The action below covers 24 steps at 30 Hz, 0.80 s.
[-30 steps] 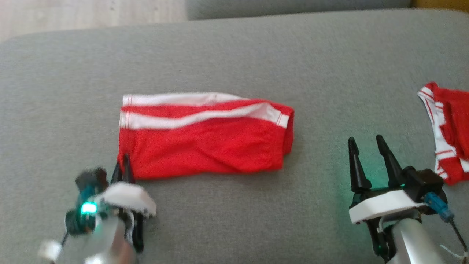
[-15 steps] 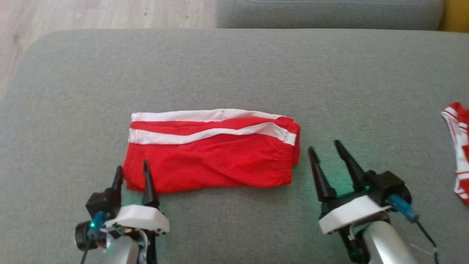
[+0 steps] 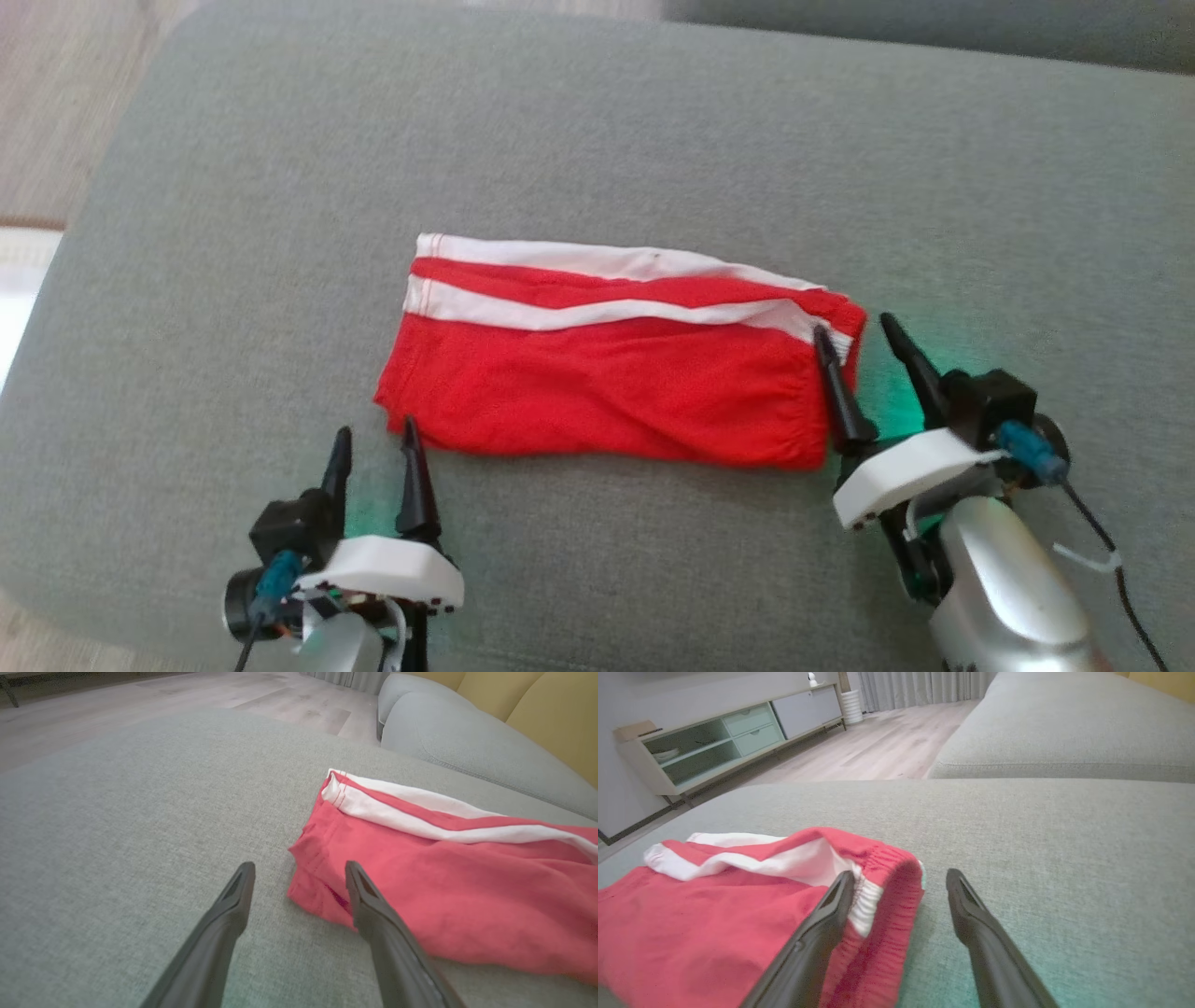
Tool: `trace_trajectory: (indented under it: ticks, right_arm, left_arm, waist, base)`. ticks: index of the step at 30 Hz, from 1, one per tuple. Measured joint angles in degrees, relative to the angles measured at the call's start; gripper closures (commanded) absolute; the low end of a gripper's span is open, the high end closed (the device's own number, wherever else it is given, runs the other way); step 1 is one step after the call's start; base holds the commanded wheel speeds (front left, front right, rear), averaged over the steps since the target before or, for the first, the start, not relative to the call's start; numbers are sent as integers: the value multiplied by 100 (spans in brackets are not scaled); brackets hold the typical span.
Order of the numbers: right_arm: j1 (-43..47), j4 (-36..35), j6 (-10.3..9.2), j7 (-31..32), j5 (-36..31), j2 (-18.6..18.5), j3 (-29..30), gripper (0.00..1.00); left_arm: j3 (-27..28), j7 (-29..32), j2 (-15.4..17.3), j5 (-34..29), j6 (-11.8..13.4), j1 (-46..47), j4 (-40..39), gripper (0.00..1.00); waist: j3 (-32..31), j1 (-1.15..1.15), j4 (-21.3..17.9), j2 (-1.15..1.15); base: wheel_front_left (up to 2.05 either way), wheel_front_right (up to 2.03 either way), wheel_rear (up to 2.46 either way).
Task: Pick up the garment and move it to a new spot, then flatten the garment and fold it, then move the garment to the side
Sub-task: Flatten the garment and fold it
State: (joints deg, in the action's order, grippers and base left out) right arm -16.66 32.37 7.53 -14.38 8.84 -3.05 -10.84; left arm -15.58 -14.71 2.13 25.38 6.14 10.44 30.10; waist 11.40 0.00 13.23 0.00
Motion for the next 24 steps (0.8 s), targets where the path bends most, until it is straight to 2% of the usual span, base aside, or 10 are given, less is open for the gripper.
trace_trajectory:
  ticks: [5, 10, 11, 12, 13, 16, 21, 24]
  right_arm:
    - [-334, 595, 0, 0, 172, -5, 125, 0]
    - [-772, 978, -1, -52, 1032, -80, -202, 0]
    - [-862, 995, -3, -56, 1220, -119, -320, 22]
    - [-946, 1003, -7, -58, 1386, -170, -449, 73]
    - [-1022, 1031, -8, -57, 1517, -200, -559, 100]
    - [-1170, 1020, -8, -58, 1963, -226, -903, 100]
    - [-1138, 981, -5, -57, 2528, -312, -950, 100]
    - [-947, 847, -5, -57, 2636, -478, -936, 100]
  left_arm:
    - [-163, 0, -2, 88, 1, 3, -52, 0]
    - [-316, 0, 0, 146, 56, 29, -83, 0]
    - [-335, 0, -3, 146, 71, 37, -91, 0]
    - [-343, 0, -3, 146, 94, 52, -97, 0]
    - [-344, 0, -1, 146, 94, 73, -104, 0]
    - [-365, 0, -1, 146, 94, 133, -125, 0]
    - [-408, 0, -2, 147, 99, 137, -122, 0]
    - [-390, 0, -1, 145, 93, 133, -96, 0]
  waist:
    - [235, 0, 162, 0]
    - [469, 0, 242, 0]
    - [506, 0, 248, 0]
    - [535, 0, 253, 0]
    - [556, 0, 252, 0]
    - [576, 0, 218, 0]
    - [489, 0, 87, 0]
    - [423, 0, -23, 0]
  base:
    - [0, 0, 0]
    - [0, 0, 0]
    - [0, 0, 0]
    - [0, 0, 0]
    - [0, 0, 0]
    - [0, 0, 0]
    - [0, 0, 0]
    - [0, 0, 0]
